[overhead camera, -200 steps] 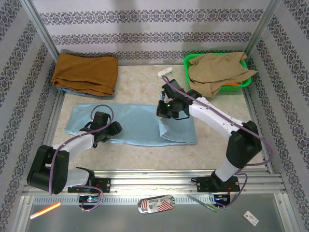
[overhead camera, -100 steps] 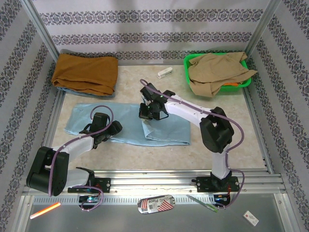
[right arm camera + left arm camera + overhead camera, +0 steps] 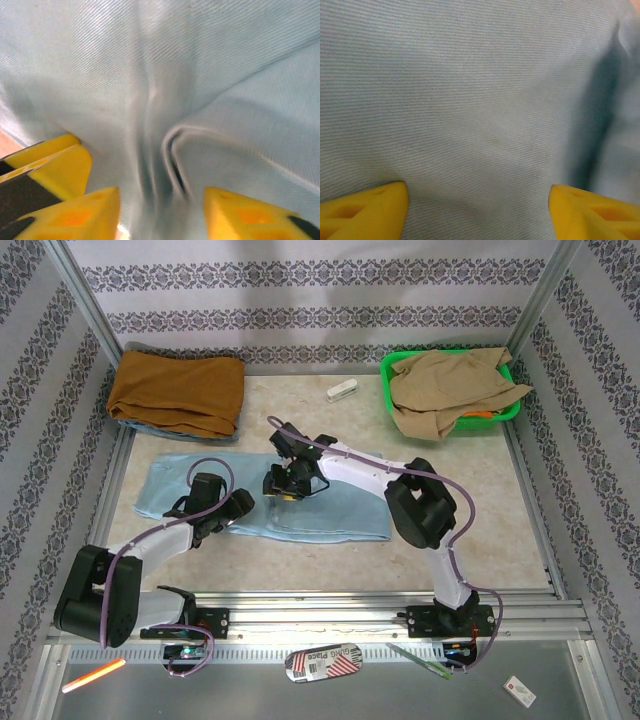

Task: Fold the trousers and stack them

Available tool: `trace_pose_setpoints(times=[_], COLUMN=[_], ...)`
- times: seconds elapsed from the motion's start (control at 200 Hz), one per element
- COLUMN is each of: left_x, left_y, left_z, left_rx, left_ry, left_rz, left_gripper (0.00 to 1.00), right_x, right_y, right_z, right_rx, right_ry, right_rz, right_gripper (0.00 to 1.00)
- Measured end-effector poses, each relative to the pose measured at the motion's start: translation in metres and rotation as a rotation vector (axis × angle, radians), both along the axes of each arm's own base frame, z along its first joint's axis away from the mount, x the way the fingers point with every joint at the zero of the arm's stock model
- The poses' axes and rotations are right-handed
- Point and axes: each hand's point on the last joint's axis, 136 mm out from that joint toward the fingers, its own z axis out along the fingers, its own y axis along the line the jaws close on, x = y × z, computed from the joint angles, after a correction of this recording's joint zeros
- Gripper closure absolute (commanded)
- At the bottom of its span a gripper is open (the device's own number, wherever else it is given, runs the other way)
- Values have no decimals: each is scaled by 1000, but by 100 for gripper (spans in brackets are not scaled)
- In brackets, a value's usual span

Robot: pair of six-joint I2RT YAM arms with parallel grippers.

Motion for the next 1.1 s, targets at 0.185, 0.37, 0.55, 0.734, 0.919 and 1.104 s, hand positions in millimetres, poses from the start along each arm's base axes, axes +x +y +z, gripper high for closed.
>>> trace_pose_setpoints(times=[0.185,0.37,0.55,0.734,0.919,1.104], left_x=[-8,5,29,46,52,60], left_y=[-5,-15,-76,-161,-203,-203], left_z=[15,56,102,101,56,15], left_rx=[-31,8,180,406,579,696], left_ry=[10,-38,-108,-144,-75,16], left_rz=[-21,-67,-298,-574,-745,-777], left_gripper=[23,33,43,36,36,55], right_x=[3,13,16,-14,-33,-33], right_y=[-13,-69,-159,-217,-239,-246], right_z=[36,115,95,14,-14,-18], right_rx=[80,175,145,17,-10,-3], right_ry=[-44,-209,-219,-51,1,-8], right_rz=[8,-59,-226,-323,-364,-374], right_gripper=[44,50,71,70,69,68])
